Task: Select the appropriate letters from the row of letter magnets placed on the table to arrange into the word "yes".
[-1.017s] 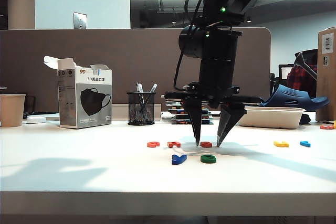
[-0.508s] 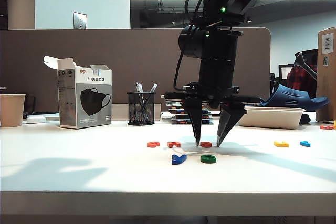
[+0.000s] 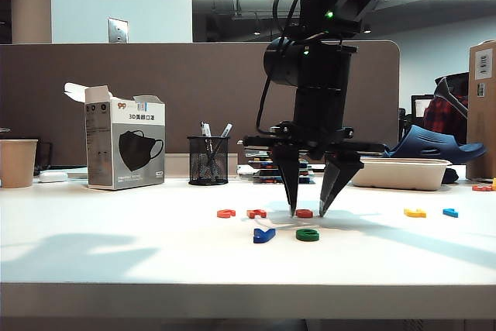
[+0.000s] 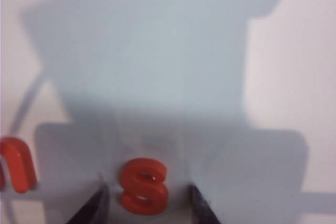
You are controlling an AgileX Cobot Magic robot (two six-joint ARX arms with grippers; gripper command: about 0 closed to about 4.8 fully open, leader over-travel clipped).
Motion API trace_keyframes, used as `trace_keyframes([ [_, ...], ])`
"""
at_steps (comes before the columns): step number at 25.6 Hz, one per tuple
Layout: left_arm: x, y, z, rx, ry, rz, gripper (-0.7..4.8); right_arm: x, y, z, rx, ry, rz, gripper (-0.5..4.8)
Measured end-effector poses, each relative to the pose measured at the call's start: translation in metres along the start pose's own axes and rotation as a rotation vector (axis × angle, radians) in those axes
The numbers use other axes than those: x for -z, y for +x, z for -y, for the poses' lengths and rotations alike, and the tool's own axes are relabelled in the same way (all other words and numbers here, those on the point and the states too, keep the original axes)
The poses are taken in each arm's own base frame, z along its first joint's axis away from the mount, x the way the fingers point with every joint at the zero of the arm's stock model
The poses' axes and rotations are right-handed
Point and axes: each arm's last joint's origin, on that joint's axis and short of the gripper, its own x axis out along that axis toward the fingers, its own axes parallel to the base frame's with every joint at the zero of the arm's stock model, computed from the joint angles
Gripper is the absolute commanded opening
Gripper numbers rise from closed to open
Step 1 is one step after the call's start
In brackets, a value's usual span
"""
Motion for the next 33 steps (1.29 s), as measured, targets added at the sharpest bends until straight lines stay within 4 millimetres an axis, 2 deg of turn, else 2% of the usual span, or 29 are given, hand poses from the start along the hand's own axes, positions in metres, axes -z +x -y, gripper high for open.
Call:
trace_keyframes([
  [8, 0.0, 0.0, 0.0, 0.0, 0.0, 0.0, -0.05, -0.0002, 0.0002, -0.0001, -0.001, 0.0, 0.002, 1.96],
  [11, -0.0001, -0.0001, 0.0, 0.0, 0.0, 0.0, -0.05, -0.0002, 0.0002, -0.0001, -0.001, 0.0, 0.002, 1.51],
  [21, -0.0001, -0.0001, 0.0, 0.0, 0.0, 0.0, -0.05, -0.0011, 0.0008, -0.0011, -0.012, -0.009, 0.009, 1.46],
  [26, -0.0001, -0.0001, 0.0, 0.0, 0.0, 0.0, -0.05, -0.0012, 0.0008, -0.0007, -0.012, -0.008, 0.009, 1.33],
  [29, -0.0001, -0.0002, 0.0, 0.0, 0.0, 0.001, -0.05, -0.0012, 0.0008, -0.0009, -0.012, -0.008, 0.01, 1.01],
  [33, -0.0001, -0.0001, 0.0, 0.0, 0.0, 0.0, -0.05, -0.0015, 0.0009, -0.0011, -0.014, -0.009, 0.012, 1.01],
])
